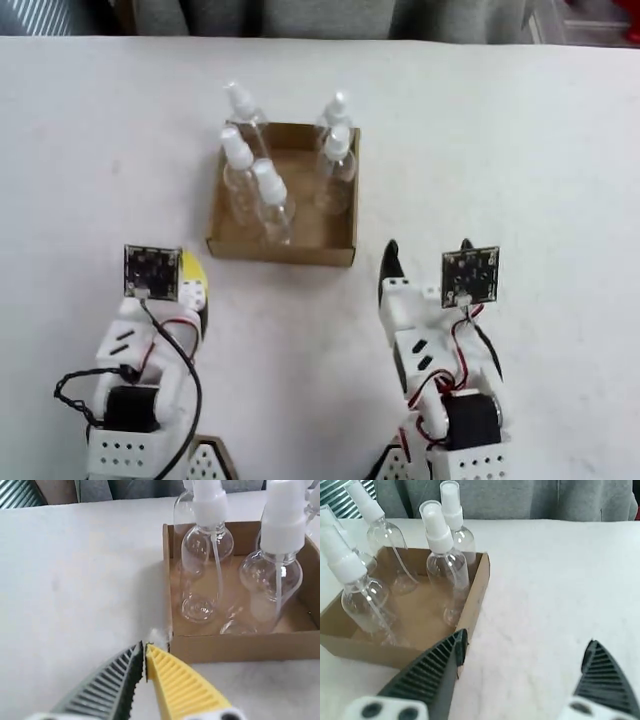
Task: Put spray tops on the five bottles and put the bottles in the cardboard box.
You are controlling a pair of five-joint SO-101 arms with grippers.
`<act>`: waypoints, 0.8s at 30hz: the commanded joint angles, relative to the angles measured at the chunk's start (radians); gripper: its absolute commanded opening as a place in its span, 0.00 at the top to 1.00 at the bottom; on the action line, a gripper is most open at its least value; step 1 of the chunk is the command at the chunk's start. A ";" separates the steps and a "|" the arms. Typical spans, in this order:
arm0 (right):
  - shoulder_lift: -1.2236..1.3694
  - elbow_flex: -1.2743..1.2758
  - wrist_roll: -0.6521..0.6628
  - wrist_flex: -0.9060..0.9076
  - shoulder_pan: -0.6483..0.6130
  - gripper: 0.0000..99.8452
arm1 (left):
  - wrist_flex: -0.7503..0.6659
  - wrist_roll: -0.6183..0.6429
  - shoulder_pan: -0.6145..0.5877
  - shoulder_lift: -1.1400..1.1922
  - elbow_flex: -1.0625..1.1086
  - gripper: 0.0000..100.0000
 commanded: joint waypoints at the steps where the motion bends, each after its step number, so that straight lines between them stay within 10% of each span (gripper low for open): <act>1: 0.007 -0.009 0.020 0.071 0.012 0.71 | 0.052 -0.032 -0.008 -0.010 -0.003 0.98; 6: 0.007 0.018 0.084 0.097 0.090 1.00 | 0.106 -0.083 -0.004 -0.010 -0.003 0.98; 24: 0.007 0.229 0.091 0.387 0.292 0.98 | 0.358 -0.081 -0.007 -0.010 -0.003 0.98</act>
